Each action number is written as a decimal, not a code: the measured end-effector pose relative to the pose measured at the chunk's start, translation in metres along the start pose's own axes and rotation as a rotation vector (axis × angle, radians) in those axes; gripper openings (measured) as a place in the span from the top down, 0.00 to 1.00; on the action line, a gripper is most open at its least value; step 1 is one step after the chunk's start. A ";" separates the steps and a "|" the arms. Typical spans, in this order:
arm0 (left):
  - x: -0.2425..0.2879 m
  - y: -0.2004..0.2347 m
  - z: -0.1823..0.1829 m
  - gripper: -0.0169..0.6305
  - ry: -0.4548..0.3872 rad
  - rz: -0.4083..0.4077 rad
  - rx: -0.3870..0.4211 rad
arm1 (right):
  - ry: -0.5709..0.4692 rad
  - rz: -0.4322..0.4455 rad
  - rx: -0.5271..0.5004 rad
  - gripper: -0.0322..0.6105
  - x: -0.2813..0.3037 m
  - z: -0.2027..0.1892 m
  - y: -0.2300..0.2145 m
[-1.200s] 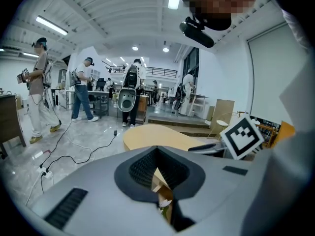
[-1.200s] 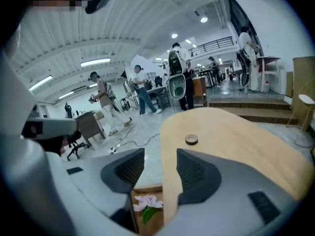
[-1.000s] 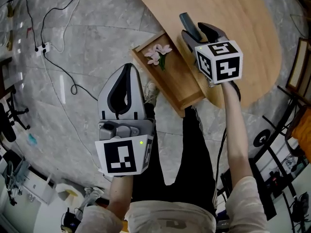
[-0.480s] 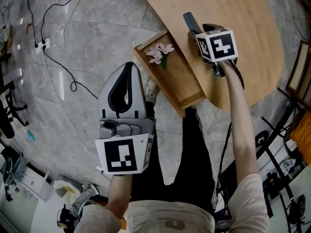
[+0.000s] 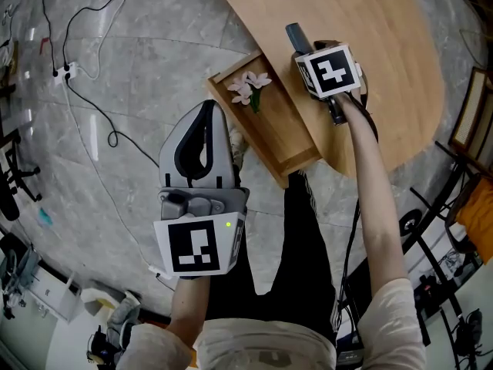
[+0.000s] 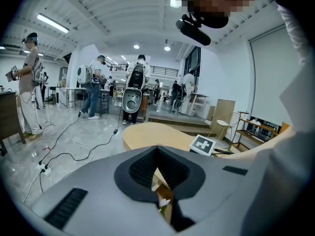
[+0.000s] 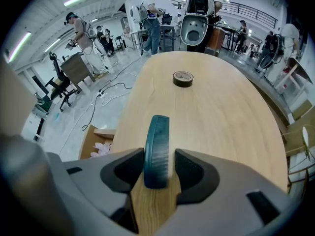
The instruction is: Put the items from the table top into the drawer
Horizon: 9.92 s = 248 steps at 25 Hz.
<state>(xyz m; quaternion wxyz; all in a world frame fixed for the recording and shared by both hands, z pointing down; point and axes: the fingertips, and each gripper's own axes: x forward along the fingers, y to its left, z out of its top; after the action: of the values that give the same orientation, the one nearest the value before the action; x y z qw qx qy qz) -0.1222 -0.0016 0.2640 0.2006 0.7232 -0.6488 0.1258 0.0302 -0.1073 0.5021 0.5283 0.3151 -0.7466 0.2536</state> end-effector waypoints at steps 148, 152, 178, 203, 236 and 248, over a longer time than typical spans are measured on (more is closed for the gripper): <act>0.026 0.064 -0.015 0.96 0.006 0.124 0.048 | -0.404 -0.143 0.319 0.56 0.043 0.175 -0.066; 0.029 0.053 -0.013 0.96 0.004 0.100 0.048 | -0.394 -0.138 0.304 0.57 0.039 0.168 -0.065; 0.018 -0.033 0.012 0.96 -0.055 -0.032 0.084 | -0.906 -0.230 0.281 0.58 -0.246 0.051 0.065; -0.007 0.041 -0.043 0.96 0.043 0.096 0.125 | -0.238 -0.131 0.370 0.58 0.034 -0.142 0.137; -0.075 0.034 0.071 0.96 -0.105 0.142 0.129 | -0.187 -0.213 0.527 0.57 -0.054 -0.129 0.117; -0.200 -0.060 0.253 0.96 -0.336 0.075 0.067 | -0.970 -0.148 0.281 0.94 -0.499 0.075 0.114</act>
<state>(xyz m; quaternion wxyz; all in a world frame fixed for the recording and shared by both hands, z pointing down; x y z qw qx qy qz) -0.1081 0.0659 -0.0562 0.0602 0.7158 -0.6949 0.0323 0.0208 0.0173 -0.0001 0.0902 0.5167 -0.8401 0.1380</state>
